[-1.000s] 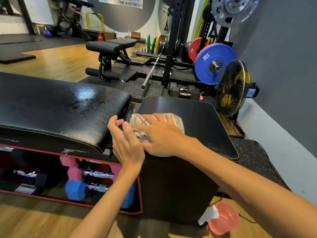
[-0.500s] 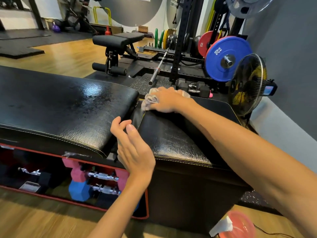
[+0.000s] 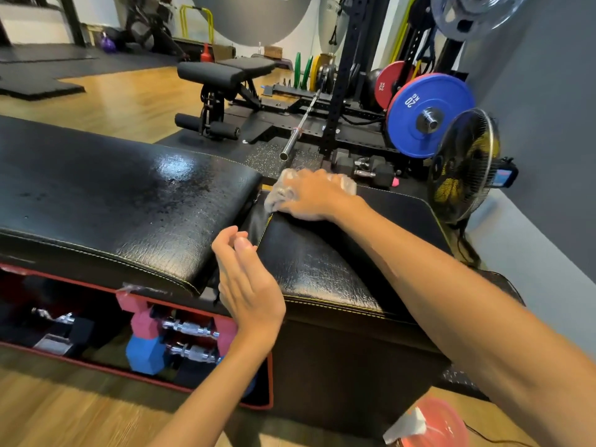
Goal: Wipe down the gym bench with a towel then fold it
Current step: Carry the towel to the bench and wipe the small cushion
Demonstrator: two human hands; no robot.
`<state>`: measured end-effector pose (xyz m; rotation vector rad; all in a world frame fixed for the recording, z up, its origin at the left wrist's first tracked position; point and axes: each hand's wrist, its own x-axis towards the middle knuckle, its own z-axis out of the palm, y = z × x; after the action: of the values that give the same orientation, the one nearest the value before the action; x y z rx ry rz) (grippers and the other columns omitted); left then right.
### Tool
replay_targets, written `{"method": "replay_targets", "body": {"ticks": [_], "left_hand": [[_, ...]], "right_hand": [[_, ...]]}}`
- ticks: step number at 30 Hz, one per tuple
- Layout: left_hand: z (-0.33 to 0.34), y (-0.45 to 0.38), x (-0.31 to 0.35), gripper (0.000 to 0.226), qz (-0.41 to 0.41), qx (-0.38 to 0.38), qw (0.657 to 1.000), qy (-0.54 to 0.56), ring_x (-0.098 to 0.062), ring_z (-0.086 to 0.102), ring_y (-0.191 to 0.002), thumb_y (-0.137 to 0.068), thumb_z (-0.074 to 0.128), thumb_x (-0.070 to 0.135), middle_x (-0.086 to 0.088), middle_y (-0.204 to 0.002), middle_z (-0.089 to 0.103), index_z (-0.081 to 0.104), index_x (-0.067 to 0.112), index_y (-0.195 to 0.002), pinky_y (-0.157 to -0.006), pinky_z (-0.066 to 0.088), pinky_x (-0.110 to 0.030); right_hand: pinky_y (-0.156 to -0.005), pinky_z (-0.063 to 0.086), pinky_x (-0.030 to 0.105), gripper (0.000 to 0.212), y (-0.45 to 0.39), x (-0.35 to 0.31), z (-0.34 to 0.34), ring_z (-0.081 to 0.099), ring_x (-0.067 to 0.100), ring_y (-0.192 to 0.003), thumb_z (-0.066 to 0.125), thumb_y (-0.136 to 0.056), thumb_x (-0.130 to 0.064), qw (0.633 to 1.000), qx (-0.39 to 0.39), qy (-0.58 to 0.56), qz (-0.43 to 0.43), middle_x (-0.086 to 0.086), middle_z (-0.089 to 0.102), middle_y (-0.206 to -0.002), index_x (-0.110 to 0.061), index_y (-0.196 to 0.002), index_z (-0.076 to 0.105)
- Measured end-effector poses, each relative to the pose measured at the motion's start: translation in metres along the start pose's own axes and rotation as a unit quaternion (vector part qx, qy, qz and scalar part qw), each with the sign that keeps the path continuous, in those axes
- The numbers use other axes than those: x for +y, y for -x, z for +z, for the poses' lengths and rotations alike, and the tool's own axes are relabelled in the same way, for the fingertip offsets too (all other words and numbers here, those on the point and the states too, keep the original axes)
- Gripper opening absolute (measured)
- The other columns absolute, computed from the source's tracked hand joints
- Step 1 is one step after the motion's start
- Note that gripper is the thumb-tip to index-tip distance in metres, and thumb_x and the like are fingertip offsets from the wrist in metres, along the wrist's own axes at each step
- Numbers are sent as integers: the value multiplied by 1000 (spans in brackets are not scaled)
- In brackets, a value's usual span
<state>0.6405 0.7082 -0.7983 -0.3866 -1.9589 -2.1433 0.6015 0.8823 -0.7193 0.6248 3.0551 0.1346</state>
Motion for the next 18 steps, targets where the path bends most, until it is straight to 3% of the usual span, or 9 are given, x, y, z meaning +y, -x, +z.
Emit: {"method": "replay_targets", "body": {"ticks": [6,13,18], "left_hand": [[-5,3,7,41,-27,-20,999,-20,-17,51,-106,-100,23,37,-5,-123,57,45,14,-127,-77,25,-22],[-11,1,3,53,43,-62,997,-4,-15,50,-111,-97,21,39,-8,-123,56,48,5,-127,-87,31,-15],[-5,-5,3,48,30,-74,996,-42,-15,50,-109,-98,21,37,-3,-117,56,54,10,-121,-84,27,-15]], "right_hand": [[-107,26,53,56,95,-47,-2,37,37,-133,48,-92,-62,998,37,-31,-50,8,44,-145,-28,-137,51],[-111,19,58,53,159,-62,13,28,32,-140,46,-92,-54,994,84,-41,-61,1,33,-155,-40,-143,42],[-111,20,55,56,139,-47,10,29,31,-138,45,-94,-59,994,80,-66,-43,0,33,-154,-34,-144,43]]}}
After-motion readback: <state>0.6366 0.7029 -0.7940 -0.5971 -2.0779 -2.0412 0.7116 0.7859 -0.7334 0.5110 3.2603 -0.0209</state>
